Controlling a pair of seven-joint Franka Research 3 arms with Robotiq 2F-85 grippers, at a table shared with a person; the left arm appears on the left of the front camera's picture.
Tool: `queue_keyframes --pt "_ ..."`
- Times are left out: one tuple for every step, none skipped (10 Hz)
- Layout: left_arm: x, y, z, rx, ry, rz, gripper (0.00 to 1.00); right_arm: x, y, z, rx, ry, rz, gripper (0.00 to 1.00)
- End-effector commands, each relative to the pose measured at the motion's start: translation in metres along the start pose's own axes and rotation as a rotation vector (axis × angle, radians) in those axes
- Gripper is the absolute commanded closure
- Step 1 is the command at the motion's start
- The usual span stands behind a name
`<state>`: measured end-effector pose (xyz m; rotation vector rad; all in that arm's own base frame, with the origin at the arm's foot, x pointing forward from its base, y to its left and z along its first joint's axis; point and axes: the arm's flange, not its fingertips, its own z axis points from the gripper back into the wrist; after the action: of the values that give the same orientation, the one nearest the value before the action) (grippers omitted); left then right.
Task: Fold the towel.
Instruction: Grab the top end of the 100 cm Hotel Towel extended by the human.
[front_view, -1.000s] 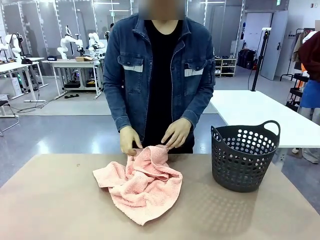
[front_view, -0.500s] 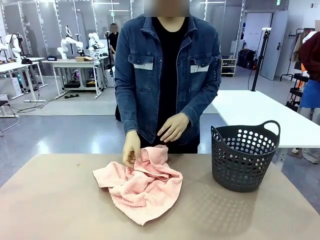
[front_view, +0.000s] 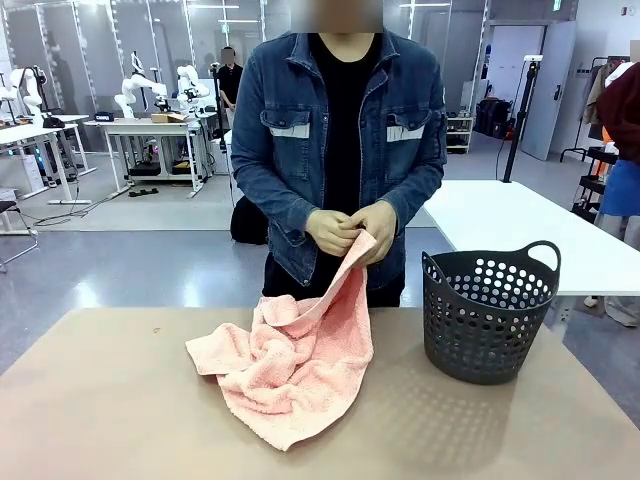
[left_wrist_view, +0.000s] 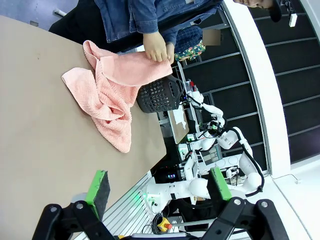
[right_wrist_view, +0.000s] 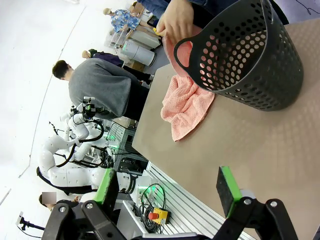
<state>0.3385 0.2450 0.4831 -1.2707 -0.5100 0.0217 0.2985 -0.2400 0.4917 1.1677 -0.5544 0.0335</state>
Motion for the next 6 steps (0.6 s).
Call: queue_keyframes --pt "0.0003 -0.0004 0.0006 -0.007 -0.001 -0.004 0.00 0.0018 0.0012 0.0011 0.011 -0.010 0.005 0.00" --pt "0.0003 -0.0004 0.0006 -0.007 -0.001 -0.004 0.00 0.0018 0.0012 0.0011 0.011 -0.010 0.005 0.00" --pt "0.0003 -0.0004 0.0006 -0.007 -0.001 -0.004 0.00 0.0018 0.0012 0.0011 0.011 -0.010 0.005 0.00" --pt "0.0003 -0.0004 0.0006 -0.007 -0.001 -0.004 0.00 0.0018 0.0012 0.0011 0.011 -0.010 0.005 0.00" --pt "0.0003 -0.0004 0.0006 -0.007 -0.001 -0.004 0.00 0.0018 0.0012 0.0011 0.011 -0.010 0.005 0.00" --pt "0.0003 -0.0004 0.0006 -0.007 -0.001 -0.004 0.00 0.0018 0.0012 0.0011 0.011 -0.010 0.005 0.00"
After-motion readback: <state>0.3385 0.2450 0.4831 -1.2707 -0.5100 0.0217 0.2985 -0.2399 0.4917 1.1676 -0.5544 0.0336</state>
